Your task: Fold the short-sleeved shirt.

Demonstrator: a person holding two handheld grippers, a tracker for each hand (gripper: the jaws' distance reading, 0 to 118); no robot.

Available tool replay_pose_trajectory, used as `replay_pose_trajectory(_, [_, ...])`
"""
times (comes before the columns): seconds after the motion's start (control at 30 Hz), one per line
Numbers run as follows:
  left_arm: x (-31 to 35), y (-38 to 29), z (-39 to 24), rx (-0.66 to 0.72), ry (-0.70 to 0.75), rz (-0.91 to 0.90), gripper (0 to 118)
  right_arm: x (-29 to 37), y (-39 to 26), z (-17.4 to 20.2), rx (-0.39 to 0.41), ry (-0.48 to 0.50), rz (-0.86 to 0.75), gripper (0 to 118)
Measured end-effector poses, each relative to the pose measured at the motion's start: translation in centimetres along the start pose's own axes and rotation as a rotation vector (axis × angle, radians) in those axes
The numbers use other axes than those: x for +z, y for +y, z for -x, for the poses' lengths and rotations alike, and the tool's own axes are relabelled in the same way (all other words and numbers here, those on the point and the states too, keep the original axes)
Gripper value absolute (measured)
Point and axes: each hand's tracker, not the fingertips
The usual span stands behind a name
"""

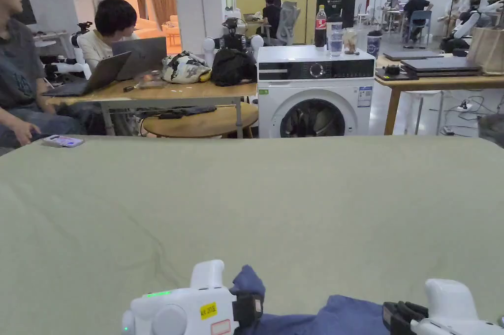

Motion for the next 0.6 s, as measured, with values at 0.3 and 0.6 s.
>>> replay_pose_trajectory(0.3, [3.3,0.7,0.8,0.110,-0.202,-0.094,59,1.3,-2.2,-4.3,-0.156,-0.025,0.004,0])
replay_pose_trajectory(0.6, [-1.5,-0.1,2.1,0.097,-0.189,-0.002,1,0.2,-1.2,-2.3,-0.169,0.012,-0.014,0])
